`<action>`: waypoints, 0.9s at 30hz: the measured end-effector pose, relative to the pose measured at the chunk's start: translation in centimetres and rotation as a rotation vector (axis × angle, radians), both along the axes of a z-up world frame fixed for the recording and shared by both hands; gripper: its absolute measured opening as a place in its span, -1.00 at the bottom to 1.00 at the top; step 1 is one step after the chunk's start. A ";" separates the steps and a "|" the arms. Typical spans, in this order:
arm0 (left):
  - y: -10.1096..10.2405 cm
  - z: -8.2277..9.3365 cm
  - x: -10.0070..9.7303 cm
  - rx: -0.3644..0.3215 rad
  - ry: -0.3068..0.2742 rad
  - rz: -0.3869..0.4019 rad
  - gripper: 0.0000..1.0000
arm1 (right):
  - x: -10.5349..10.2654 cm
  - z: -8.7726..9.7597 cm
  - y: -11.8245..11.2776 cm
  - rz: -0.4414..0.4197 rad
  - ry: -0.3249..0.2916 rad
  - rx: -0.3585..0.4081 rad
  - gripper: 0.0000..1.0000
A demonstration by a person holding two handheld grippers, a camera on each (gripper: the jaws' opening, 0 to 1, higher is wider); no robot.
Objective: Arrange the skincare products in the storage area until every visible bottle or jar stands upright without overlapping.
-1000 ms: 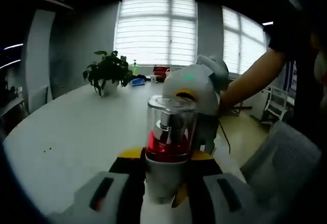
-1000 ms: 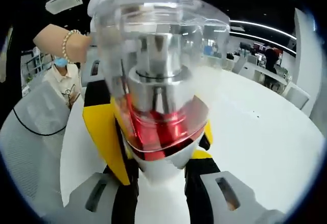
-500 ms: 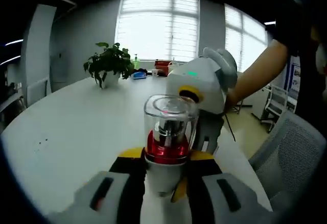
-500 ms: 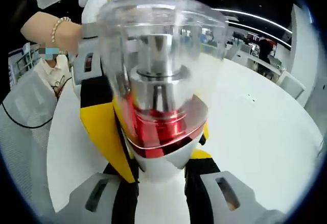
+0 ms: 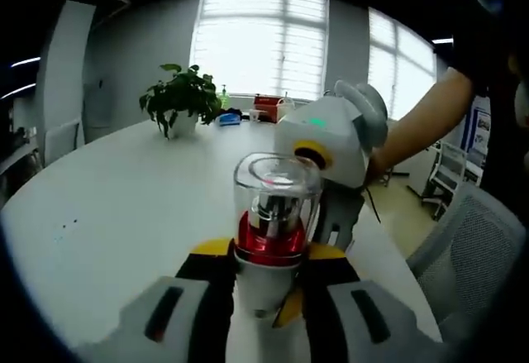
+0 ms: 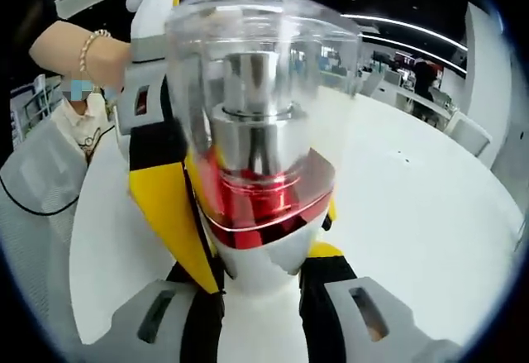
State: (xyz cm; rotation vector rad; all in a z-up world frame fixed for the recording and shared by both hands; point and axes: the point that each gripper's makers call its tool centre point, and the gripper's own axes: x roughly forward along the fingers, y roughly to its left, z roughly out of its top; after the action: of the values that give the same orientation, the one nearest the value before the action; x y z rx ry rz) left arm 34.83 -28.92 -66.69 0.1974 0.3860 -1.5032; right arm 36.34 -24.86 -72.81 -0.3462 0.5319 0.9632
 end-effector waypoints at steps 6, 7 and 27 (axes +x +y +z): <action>-0.5 0.5 -0.5 -0.006 0.013 0.020 -0.29 | 0.3 -0.3 0.0 0.006 0.032 -0.009 -0.29; -0.5 0.7 -0.4 -0.011 0.007 0.025 -0.28 | 0.2 -0.4 0.1 0.010 0.026 -0.028 -0.28; 4.6 2.9 -0.9 0.014 0.088 0.180 0.46 | -1.6 2.2 -0.3 -0.091 0.017 -0.001 0.25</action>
State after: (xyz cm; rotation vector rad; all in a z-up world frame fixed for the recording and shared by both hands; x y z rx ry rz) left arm 33.90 -24.30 -63.83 0.1046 0.4720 -1.3352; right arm 34.74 -25.20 -70.65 -0.3126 0.5590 0.8791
